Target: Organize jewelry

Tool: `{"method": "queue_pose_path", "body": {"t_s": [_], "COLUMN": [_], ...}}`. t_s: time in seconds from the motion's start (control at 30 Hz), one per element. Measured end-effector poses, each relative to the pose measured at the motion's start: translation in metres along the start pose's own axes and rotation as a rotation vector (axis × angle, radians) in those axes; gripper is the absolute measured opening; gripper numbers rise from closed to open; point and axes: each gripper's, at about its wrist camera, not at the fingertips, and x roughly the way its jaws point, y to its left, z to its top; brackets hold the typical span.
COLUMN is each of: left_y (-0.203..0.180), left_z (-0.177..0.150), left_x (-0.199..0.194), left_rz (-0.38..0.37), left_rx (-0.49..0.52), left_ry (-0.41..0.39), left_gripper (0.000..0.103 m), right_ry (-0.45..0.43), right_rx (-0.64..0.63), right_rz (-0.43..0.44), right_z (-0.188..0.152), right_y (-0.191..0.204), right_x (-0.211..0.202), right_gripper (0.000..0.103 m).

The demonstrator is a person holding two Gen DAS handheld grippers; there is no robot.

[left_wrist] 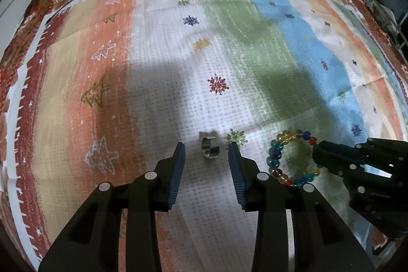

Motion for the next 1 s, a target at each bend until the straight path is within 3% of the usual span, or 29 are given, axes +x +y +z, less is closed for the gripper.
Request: {"method": "queue_pose_path", "body": {"t_s": [0.17,0.37,1.0], "left_y": [-0.002,-0.002,0.004], "left_z": [-0.002,-0.004,-0.006], "left_x": [0.005,0.010,-0.006], "left_rz": [0.013,0.015,0.015], "left_rx": [0.008,0.018,-0.010], "left_ry": [0.010,0.014,-0.020], "left_gripper": [0.034,0.008,0.008], "right_ry": [0.004,0.008,-0.015], "right_rx": [-0.003,-0.004,-0.019], "right_rz": [0.000,0.004,0.007], "right_z": [0.000,-0.001,-0.002], "right_y": [0.000,0.000,0.007], "right_x": [0.002,0.003,-0.010], "right_gripper": [0.011,0.011,0.011]}}
